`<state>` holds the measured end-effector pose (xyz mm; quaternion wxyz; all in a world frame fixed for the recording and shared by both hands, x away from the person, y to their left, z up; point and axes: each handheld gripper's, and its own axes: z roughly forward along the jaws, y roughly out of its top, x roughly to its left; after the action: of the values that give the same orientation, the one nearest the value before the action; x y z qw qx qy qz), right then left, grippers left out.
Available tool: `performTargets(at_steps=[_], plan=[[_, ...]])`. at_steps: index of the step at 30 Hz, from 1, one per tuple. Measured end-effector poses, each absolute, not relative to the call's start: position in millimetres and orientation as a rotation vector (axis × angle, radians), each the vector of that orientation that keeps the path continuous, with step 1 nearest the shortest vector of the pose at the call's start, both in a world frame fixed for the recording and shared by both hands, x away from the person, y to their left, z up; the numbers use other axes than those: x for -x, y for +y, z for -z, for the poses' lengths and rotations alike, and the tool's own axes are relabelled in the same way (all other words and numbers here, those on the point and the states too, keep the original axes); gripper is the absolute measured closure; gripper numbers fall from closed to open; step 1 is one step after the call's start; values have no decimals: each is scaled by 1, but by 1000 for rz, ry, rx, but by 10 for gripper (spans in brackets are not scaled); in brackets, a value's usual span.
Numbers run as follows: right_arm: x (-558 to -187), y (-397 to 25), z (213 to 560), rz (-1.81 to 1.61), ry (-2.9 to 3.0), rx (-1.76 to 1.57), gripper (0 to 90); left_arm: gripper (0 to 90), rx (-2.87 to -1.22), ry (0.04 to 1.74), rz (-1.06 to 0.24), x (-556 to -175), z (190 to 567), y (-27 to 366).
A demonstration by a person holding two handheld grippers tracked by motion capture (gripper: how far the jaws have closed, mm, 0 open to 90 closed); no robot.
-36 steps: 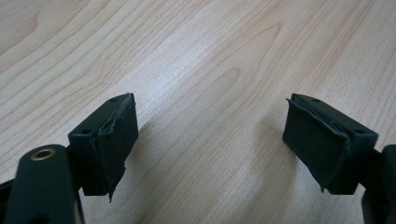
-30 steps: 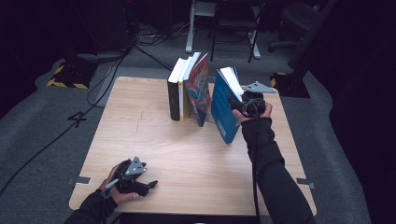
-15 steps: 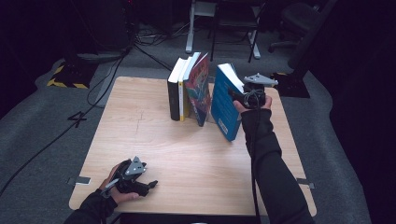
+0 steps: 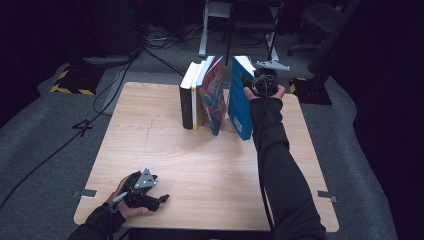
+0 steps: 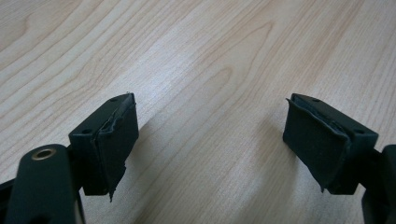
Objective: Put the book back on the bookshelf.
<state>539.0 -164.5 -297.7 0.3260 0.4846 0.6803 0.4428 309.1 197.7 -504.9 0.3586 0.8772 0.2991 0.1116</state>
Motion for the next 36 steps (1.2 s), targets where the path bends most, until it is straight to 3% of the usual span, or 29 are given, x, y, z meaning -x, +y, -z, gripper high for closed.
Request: performTargets(at_steps=[15,36], plan=[[-578,-154,305,-1174,1678,-1274,609,180,-2264,758,-276,-307,505,196],[-563,-160,341,-1283,1612,-1204,603,180,-2274,739,-275,-306,505,196]])
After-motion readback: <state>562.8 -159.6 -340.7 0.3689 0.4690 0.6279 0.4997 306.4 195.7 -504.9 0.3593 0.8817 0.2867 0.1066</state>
